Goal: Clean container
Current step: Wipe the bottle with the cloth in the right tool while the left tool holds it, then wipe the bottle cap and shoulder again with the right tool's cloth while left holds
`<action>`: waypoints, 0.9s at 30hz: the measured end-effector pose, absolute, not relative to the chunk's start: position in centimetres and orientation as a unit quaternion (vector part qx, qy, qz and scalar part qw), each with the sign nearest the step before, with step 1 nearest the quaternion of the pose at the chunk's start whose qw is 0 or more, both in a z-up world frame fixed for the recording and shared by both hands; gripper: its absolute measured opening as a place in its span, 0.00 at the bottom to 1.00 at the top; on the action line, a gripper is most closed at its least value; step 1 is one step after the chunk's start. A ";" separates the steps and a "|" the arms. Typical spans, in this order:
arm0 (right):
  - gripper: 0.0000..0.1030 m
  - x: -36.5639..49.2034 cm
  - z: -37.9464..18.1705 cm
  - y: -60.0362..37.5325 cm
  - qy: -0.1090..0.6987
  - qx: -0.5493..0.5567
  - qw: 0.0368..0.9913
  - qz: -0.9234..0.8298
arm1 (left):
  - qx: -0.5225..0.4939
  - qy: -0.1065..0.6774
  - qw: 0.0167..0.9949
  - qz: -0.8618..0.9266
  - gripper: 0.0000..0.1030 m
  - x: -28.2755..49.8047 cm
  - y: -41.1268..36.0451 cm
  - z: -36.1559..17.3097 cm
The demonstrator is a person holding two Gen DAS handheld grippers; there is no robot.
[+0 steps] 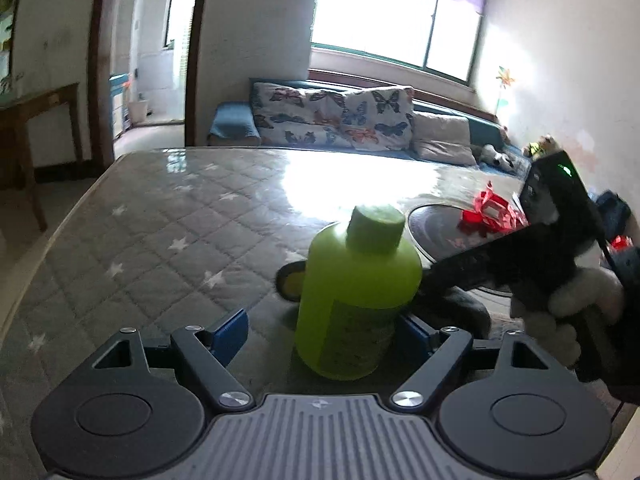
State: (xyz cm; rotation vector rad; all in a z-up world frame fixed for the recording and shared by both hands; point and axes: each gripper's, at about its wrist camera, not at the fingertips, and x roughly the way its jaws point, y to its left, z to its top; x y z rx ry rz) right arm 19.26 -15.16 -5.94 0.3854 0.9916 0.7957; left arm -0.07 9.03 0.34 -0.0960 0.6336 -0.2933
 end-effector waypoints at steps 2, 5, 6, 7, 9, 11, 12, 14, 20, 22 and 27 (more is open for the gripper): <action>0.17 18.1 -5.6 -15.1 0.456 0.157 0.793 0.373 | -0.060 0.304 0.939 -0.151 0.80 -0.4 9.1 0.5; 0.17 16.6 -4.9 -15.6 0.452 0.154 0.793 0.378 | -0.052 0.301 0.939 -0.160 0.80 -0.5 8.3 0.7; 0.17 16.2 -4.7 -16.1 0.450 0.166 0.792 0.378 | -0.047 0.301 0.939 -0.161 0.80 -0.4 8.0 0.7; 0.17 16.0 -4.3 -16.6 0.446 0.180 0.790 0.379 | -0.045 0.301 0.939 -0.161 0.79 -0.3 7.8 0.7; 0.17 15.6 -3.5 -17.4 0.435 0.207 0.787 0.386 | -0.045 0.299 0.939 -0.162 0.79 0.0 7.6 0.7; 0.17 15.4 -2.1 -17.7 0.416 0.223 0.786 0.399 | -0.045 0.298 0.939 -0.163 0.79 0.1 7.5 0.7; 0.17 15.3 -1.2 -17.8 0.404 0.230 0.787 0.406 | -0.045 0.298 0.939 -0.164 0.77 0.1 7.5 0.7; 0.17 15.6 0.1 -17.5 0.389 0.229 0.788 0.419 | -0.045 0.299 0.939 -0.165 0.72 0.2 7.6 0.7; 0.17 17.8 1.1 -14.1 0.390 0.213 0.786 0.429 | -0.044 0.301 0.938 -0.168 0.67 0.3 7.8 0.6; 0.17 18.5 0.4 -13.6 0.398 0.223 0.780 0.428 | -0.044 0.301 0.937 -0.170 0.67 0.4 7.8 0.6; 0.17 20.3 -0.8 -13.0 0.415 0.235 0.775 0.415 | -0.040 0.302 0.937 -0.172 0.67 0.4 8.0 0.5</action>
